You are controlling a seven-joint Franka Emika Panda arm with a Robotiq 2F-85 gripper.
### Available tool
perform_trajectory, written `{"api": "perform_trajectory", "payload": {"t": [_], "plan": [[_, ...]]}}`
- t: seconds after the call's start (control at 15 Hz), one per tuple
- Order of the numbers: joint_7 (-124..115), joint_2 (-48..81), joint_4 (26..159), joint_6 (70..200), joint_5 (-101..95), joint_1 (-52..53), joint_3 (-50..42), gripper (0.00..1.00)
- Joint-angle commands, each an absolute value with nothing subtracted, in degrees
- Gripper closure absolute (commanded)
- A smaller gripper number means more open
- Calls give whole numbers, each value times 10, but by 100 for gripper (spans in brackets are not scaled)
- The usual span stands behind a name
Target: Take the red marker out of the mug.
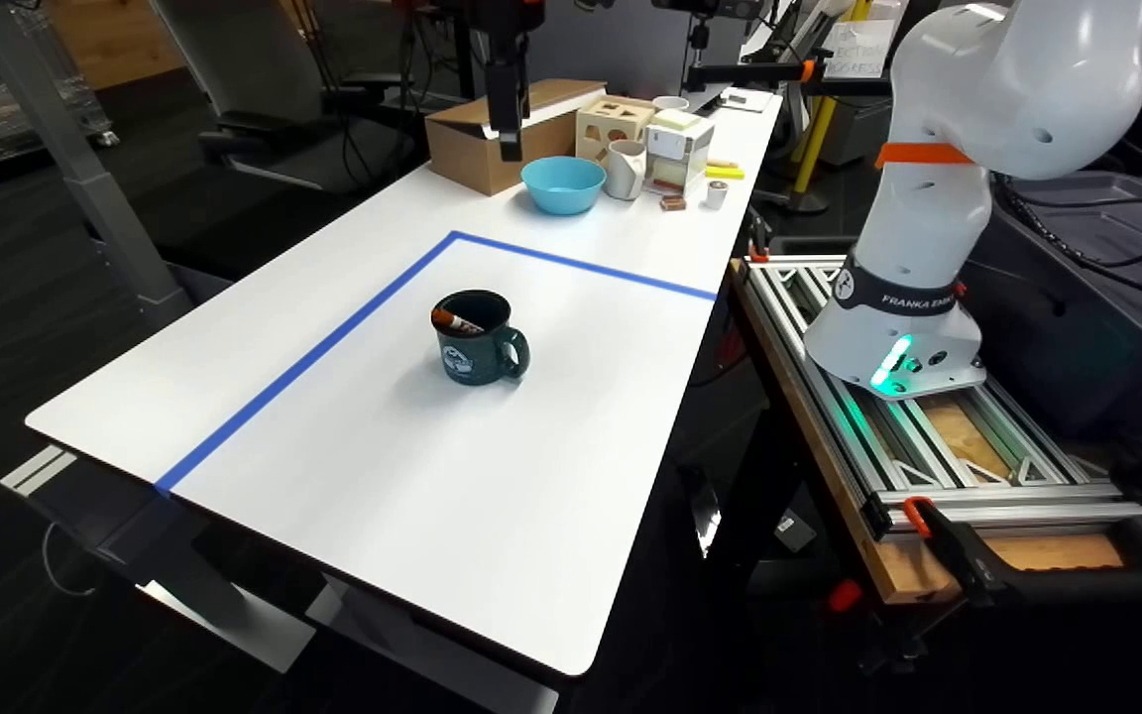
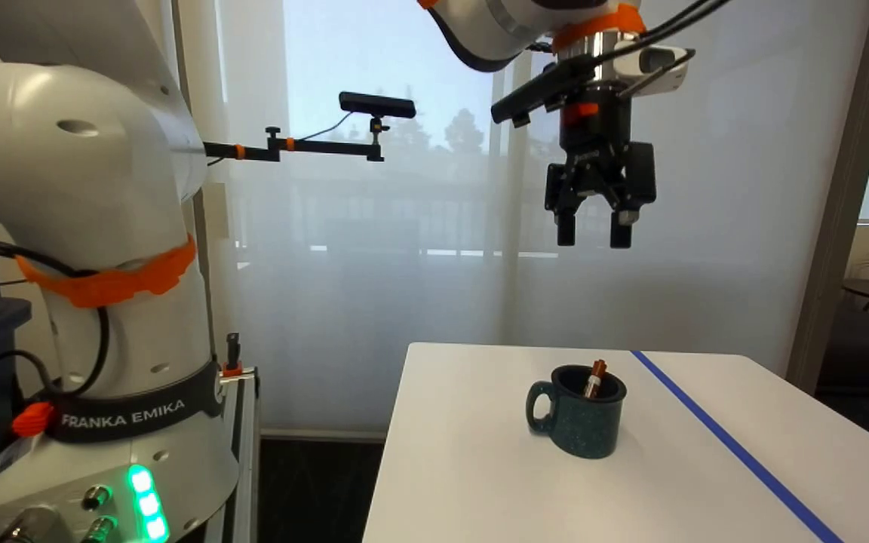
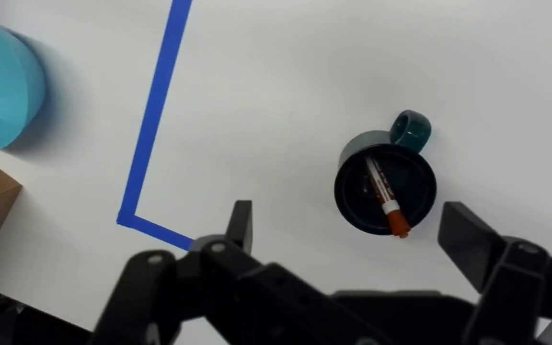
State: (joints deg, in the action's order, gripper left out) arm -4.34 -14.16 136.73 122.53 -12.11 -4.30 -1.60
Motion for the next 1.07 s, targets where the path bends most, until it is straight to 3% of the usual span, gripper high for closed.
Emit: {"api": "perform_trajectory", "payload": {"t": [0.0, 0.53, 0.6, 0.67, 1.0], "plan": [[-33, -65, 1336, 1265, -61, -26, -18, 0], [130, 36, 1311, 1341, 34, -27, -20, 0], [98, 47, 1310, 1389, 32, -30, -23, 0], [93, 28, 1321, 1348, 15, -27, -20, 0], [101, 39, 1335, 1392, 20, -30, -21, 0]]}}
